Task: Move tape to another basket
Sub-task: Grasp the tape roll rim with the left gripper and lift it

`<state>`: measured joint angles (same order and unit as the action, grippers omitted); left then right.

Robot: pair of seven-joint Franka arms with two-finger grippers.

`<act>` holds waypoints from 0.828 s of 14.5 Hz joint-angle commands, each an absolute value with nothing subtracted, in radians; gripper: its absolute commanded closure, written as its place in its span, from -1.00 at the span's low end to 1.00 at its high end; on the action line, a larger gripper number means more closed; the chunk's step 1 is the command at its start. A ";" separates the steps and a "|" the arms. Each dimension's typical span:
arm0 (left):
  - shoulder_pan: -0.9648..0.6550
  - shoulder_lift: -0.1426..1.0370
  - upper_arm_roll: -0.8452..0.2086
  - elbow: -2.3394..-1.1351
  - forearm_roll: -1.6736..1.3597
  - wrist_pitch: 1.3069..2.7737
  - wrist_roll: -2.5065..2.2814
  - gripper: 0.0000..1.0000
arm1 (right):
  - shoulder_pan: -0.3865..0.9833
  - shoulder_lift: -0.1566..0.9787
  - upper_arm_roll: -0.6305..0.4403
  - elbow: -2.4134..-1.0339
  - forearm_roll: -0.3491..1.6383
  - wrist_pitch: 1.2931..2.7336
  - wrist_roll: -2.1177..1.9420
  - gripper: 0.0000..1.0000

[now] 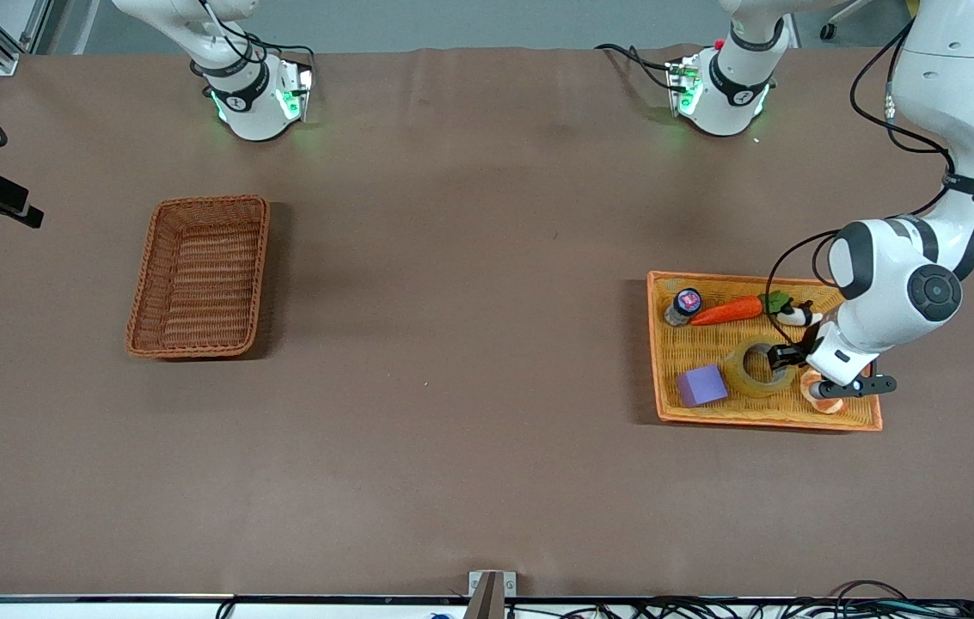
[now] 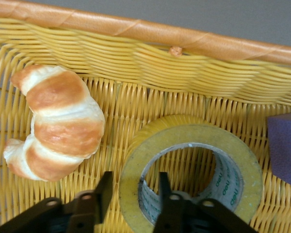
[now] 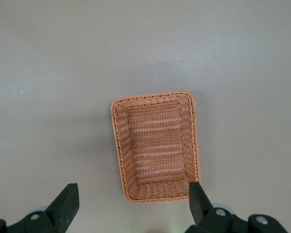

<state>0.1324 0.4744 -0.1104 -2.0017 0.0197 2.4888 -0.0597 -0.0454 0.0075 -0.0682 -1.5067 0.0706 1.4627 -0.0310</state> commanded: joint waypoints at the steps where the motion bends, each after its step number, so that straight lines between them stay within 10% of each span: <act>1: 0.132 0.457 -0.112 -1.973 0.044 2.470 -0.052 1.00 | -0.058 0.012 -0.063 -1.497 0.089 1.454 -0.034 -1.00; 8: 0.109 0.370 -0.225 -1.621 0.041 1.885 -0.067 1.00 | -0.058 0.012 -0.064 -1.496 0.089 1.454 -0.034 -1.00; 12: -0.052 0.399 -0.271 -1.562 0.041 1.836 -0.281 1.00 | -0.058 0.012 -0.063 -1.496 0.089 1.454 -0.034 -1.00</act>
